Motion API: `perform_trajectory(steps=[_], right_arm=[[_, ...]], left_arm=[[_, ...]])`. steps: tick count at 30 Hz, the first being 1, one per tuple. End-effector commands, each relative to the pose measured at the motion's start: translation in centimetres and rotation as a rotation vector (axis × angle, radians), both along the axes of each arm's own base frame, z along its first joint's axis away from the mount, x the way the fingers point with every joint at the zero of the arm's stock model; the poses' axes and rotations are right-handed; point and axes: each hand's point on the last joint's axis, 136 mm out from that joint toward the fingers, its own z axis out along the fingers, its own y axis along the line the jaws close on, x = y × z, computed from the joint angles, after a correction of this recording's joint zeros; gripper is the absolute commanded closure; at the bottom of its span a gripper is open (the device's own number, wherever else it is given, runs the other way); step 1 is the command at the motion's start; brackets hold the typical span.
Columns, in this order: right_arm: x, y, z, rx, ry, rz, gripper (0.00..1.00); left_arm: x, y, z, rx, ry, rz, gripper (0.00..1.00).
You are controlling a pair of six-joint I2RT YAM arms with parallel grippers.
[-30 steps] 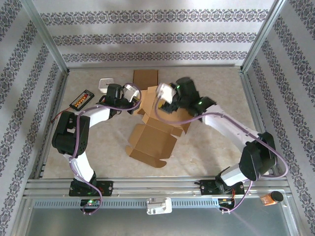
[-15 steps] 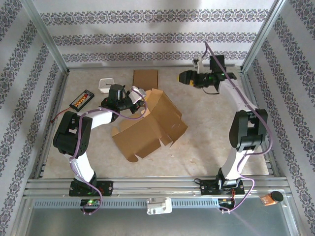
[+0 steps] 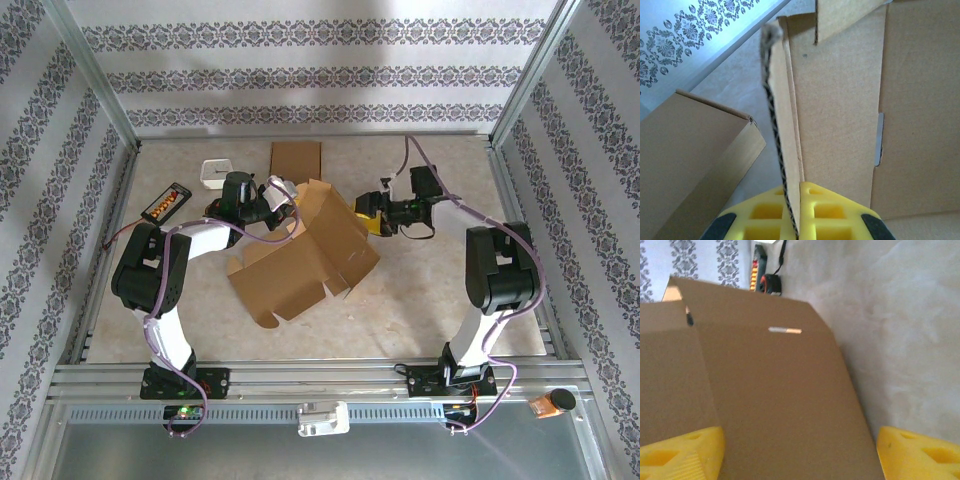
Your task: Fold the paper box
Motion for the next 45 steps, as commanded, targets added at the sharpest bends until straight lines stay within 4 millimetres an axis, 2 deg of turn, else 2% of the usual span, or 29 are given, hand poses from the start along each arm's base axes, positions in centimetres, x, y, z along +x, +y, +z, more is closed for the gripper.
perform_trajectory(steps=[1, 5, 8, 13, 16, 21, 26, 31, 35, 40, 43, 45], right_arm=[[0.0, 0.8, 3.7, 0.085, -0.102, 0.022, 0.18], [0.6, 0.8, 5.2, 0.114, -0.114, -0.014, 0.18], [-0.3, 2.0, 5.4, 0.125, -0.111, 0.026, 0.17], [-0.7, 2.6, 3.0, 0.103, -0.062, 0.039, 0.24], [-0.7, 2.8, 2.0, 0.088, -0.041, 0.041, 0.24], [-1.2, 3.8, 0.7, 0.070, -0.019, 0.066, 0.24], [-1.3, 4.1, -0.4, 0.029, -0.007, 0.072, 0.31], [-1.3, 4.1, -0.6, 0.003, -0.014, 0.068, 0.33], [-1.3, 3.9, -1.1, -0.048, -0.021, 0.063, 0.36], [-1.1, 3.5, -1.0, -0.080, -0.040, 0.045, 0.38], [-1.0, 3.2, 0.3, -0.099, -0.089, 0.039, 0.33], [-0.9, 2.6, 1.0, -0.146, -0.137, 0.011, 0.30]], left_arm=[[0.7, -0.8, 1.4, -0.015, -0.063, -0.023, 1.00], [0.8, -0.8, 1.5, -0.017, -0.060, -0.015, 1.00], [0.9, -0.8, 1.6, -0.023, -0.057, -0.013, 1.00], [1.0, -0.8, 1.7, -0.030, -0.059, -0.010, 1.00], [1.1, -0.8, 1.7, -0.032, -0.054, -0.009, 1.00], [1.1, -0.9, 1.7, -0.037, -0.048, -0.006, 1.00], [0.7, -1.1, 1.6, -0.014, -0.066, -0.009, 1.00], [-0.6, -2.2, 1.3, 0.027, -0.071, -0.036, 0.89], [-1.9, -3.2, 0.3, 0.100, -0.100, -0.015, 0.88], [-3.2, -3.1, 0.3, 0.105, -0.101, 0.027, 0.93], [-2.9, -2.6, 0.4, 0.125, -0.099, 0.058, 1.00], [-2.5, -2.2, 0.2, 0.160, -0.095, 0.074, 1.00]])
